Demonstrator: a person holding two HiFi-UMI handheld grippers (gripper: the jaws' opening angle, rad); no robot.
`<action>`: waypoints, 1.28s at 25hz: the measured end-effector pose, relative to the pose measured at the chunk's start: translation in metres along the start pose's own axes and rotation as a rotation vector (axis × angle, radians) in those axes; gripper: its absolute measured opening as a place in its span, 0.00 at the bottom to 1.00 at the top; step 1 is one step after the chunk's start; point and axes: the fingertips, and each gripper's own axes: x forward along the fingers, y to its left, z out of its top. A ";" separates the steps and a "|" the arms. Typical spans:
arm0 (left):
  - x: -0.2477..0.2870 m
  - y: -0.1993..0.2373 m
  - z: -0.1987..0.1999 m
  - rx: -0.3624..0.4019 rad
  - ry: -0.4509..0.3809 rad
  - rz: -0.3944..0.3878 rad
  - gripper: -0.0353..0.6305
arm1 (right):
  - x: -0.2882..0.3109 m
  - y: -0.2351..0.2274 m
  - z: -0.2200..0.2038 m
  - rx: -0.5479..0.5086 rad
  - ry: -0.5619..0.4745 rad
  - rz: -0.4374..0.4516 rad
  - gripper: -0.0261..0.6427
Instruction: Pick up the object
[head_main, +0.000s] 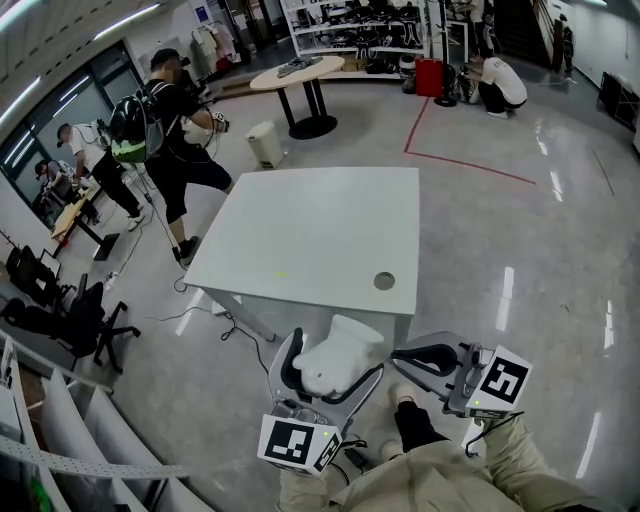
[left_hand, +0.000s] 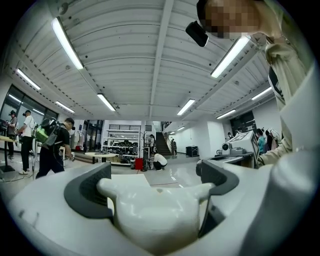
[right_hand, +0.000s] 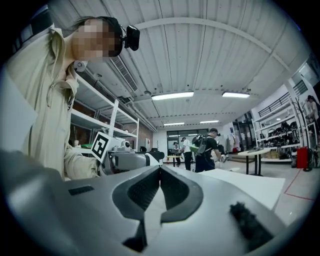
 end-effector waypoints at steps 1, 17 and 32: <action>-0.007 -0.004 0.002 0.000 -0.005 0.001 0.91 | -0.001 0.008 0.000 -0.005 0.007 0.001 0.05; -0.035 -0.057 0.022 0.011 -0.037 -0.007 0.91 | -0.037 0.041 0.024 -0.065 0.007 -0.014 0.05; -0.026 -0.086 0.020 0.018 -0.020 -0.011 0.91 | -0.064 0.041 0.021 -0.067 0.011 -0.026 0.05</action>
